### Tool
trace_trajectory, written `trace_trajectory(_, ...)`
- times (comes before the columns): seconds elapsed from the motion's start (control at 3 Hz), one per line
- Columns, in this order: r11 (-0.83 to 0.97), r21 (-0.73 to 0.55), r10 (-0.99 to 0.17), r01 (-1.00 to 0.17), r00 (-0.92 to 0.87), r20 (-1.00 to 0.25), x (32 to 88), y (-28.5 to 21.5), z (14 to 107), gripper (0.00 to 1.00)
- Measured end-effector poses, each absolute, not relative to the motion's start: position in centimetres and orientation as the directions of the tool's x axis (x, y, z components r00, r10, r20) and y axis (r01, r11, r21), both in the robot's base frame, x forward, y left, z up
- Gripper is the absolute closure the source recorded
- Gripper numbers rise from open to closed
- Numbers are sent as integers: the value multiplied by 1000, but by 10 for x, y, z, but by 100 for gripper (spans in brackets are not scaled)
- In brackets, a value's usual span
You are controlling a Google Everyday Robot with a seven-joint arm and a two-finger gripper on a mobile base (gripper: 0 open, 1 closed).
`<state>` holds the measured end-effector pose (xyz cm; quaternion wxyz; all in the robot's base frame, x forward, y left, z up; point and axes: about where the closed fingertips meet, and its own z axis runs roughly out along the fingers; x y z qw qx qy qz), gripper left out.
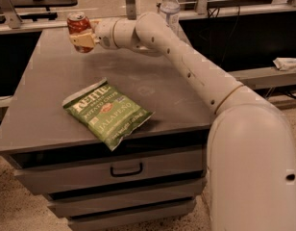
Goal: Pick coke can
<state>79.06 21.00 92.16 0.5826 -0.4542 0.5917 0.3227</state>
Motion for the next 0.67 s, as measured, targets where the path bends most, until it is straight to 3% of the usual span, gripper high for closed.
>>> trace_trajectory(0.33, 305, -180, -123, -935, 149, -981, 761, 183, 961, 100)
trace_trajectory(0.67, 276, -177, -130, -945, 145, -981, 754, 188, 956, 100)
